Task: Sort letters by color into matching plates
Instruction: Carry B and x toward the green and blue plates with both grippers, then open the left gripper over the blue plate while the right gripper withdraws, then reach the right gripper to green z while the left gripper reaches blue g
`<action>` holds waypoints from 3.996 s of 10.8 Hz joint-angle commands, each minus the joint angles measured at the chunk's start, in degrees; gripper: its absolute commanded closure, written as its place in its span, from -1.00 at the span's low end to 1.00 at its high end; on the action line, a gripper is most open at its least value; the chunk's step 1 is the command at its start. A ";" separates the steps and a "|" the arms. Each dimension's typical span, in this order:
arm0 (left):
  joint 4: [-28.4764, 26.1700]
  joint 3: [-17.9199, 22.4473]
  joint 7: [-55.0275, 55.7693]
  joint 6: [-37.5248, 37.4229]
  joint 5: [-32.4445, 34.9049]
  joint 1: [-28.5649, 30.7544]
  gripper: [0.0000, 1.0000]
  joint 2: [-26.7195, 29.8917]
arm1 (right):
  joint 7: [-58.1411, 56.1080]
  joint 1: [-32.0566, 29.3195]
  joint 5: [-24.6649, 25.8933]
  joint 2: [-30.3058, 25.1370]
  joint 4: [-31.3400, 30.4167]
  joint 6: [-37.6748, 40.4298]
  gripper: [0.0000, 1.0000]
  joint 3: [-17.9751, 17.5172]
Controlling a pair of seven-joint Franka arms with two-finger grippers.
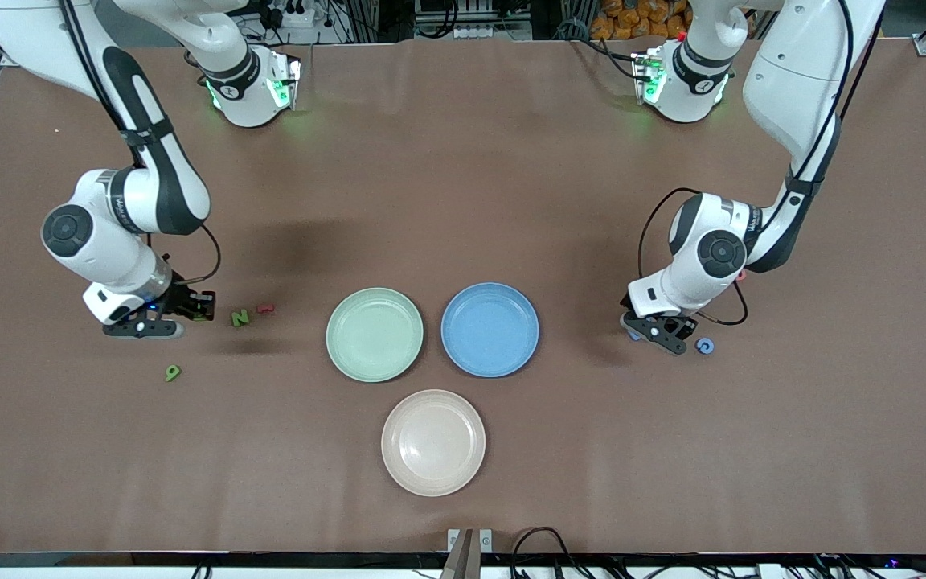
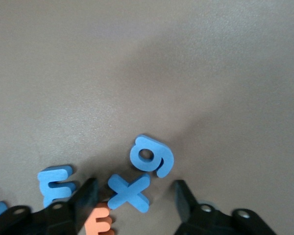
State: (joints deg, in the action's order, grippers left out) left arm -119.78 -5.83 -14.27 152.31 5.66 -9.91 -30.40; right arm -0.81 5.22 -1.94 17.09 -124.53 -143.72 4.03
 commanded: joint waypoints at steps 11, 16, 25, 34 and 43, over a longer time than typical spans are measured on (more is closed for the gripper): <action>7.77 -2.77 18.72 -13.84 0.58 -1.51 1.00 3.42 | 31.63 21.23 -0.34 17.09 23.81 5.38 0.70 0.10; 11.23 -4.81 29.27 -15.12 0.58 -3.96 1.00 2.63 | 42.63 23.25 -0.43 18.15 24.78 5.29 0.39 -1.04; 23.44 -4.81 49.32 -15.20 0.67 -13.72 1.00 -5.80 | 37.92 21.25 1.94 17.36 24.43 5.38 -1.00 -0.87; 29.51 -4.54 63.74 -15.12 0.84 -18.39 1.00 -11.35 | 30.52 13.77 1.24 16.57 21.98 5.47 -1.00 5.28; 30.49 -0.60 68.14 -15.29 3.48 -15.49 -1.00 -11.17 | 32.53 9.46 0.71 14.73 16.09 5.91 -1.00 7.48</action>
State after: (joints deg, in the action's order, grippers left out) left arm -89.71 -8.58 50.05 138.12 6.83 -26.03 -41.16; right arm 29.81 15.66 -0.94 34.38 -105.23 -138.02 11.66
